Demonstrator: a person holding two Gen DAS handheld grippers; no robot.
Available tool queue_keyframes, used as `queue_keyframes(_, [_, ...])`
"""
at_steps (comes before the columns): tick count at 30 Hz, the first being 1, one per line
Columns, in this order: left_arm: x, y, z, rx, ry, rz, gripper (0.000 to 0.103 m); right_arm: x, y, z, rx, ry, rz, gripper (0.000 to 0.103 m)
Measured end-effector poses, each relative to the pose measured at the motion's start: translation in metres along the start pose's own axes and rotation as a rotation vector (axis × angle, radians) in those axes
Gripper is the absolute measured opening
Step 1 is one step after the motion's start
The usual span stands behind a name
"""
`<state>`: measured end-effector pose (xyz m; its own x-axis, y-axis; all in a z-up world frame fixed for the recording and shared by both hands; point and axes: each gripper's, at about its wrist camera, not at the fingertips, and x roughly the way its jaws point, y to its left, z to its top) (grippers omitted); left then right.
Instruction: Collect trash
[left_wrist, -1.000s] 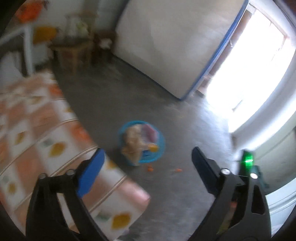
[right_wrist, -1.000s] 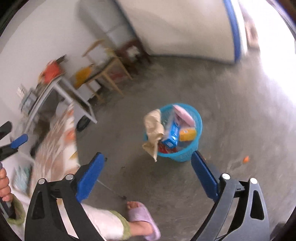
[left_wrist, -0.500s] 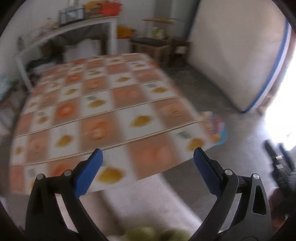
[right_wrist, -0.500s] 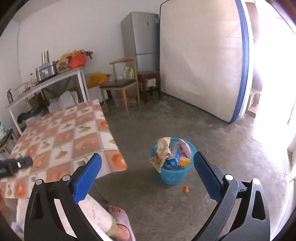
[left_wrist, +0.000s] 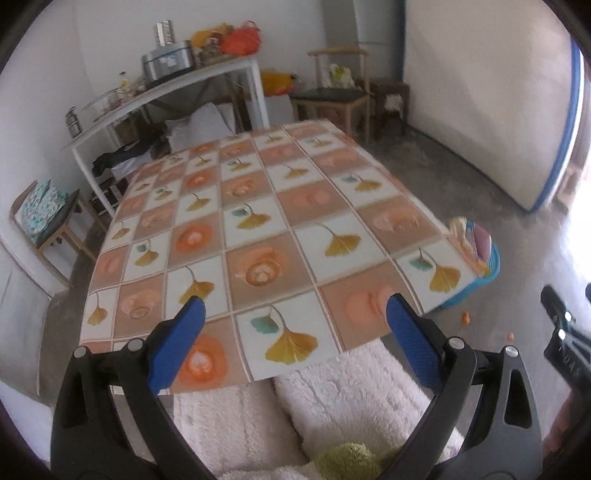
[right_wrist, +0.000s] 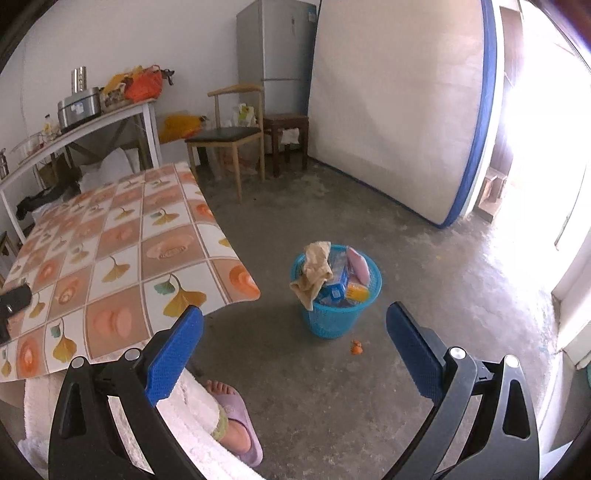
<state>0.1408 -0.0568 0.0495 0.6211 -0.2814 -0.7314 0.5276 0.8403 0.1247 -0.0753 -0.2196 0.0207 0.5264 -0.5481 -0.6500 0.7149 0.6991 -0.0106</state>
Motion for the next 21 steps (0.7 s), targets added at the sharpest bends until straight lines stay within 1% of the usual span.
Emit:
queue_keyframes(4, [0.004,-0.007,-0.004,0.015,0.013,-0.001,0.095,0.002,0.003,-0.003,-0.006,0.020,0.004,0.097])
queue_keyframes(7, [0.007,-0.007,-0.004,0.002,0.025,-0.009,0.094,0.005,0.006,-0.002,-0.007,0.034,0.023,0.097])
queue_keyframes(10, [0.010,-0.005,-0.003,-0.010,0.022,0.003,0.095,0.007,0.009,0.000,-0.003,0.037,0.035,0.097])
queue_keyframes(13, [0.013,-0.003,-0.003,-0.024,0.032,-0.004,0.095,0.012,0.008,-0.001,0.012,0.047,0.046,0.097])
queue_keyframes(17, [0.020,-0.003,-0.004,-0.023,0.048,-0.007,0.095,0.026,0.011,-0.001,0.039,0.091,0.060,0.097])
queue_keyframes(21, [0.028,-0.003,-0.003,-0.021,0.059,-0.019,0.095,0.032,0.014,-0.002,0.051,0.095,0.065,0.097])
